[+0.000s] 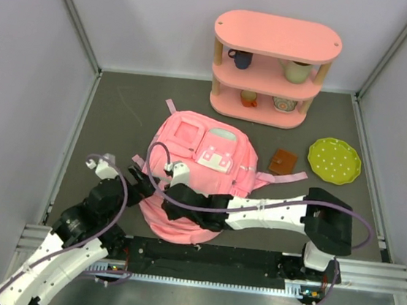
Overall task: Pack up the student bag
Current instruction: Unzip the student bag at the center of the board.
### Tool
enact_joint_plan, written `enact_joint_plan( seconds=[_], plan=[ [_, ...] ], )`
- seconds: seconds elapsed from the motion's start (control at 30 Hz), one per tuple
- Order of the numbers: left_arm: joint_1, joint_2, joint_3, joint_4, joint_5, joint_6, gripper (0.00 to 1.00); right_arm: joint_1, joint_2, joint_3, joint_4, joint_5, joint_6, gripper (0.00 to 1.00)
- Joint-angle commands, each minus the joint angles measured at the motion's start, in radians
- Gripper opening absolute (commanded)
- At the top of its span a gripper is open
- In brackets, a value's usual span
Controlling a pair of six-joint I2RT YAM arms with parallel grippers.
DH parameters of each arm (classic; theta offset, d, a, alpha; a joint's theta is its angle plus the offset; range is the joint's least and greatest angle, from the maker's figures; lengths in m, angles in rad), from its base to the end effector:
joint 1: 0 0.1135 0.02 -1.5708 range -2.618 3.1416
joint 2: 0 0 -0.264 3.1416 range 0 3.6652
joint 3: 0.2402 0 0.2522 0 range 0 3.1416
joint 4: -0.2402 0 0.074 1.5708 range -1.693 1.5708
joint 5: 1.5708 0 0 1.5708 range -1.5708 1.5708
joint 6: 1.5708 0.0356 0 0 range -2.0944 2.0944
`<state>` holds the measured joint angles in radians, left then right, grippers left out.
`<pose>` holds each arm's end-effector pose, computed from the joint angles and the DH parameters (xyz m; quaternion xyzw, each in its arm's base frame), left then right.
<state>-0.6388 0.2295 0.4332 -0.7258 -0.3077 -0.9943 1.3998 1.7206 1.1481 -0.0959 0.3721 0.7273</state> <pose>0.0740 -0.0416 0.2280 -0.2268 0.8284 -0.2697 0.4354 0.0777 0.3741 0.2259 -0.2157 0.8615 0.2937 0.3537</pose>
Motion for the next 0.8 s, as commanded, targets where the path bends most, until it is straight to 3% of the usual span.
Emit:
enact_joint_plan(
  seconds=[0.0,0.4,0.57,0.77],
  plan=[
    [-0.004,-0.047,0.140,-0.076,-0.184,-0.009,0.99,-0.025,0.014,0.045,0.191,-0.039,0.003,0.00],
    [-0.004,-0.018,0.254,-0.237,-0.355,-0.047,0.98,-0.027,0.145,0.191,0.150,0.022,0.087,0.00],
    [-0.004,-0.013,0.153,-0.156,-0.288,-0.059,0.98,-0.056,0.034,-0.022,0.163,0.113,0.214,0.00],
    [-0.004,0.007,0.020,-0.011,-0.171,-0.075,0.98,-0.131,-0.119,-0.220,0.182,0.122,0.235,0.00]
  ],
)
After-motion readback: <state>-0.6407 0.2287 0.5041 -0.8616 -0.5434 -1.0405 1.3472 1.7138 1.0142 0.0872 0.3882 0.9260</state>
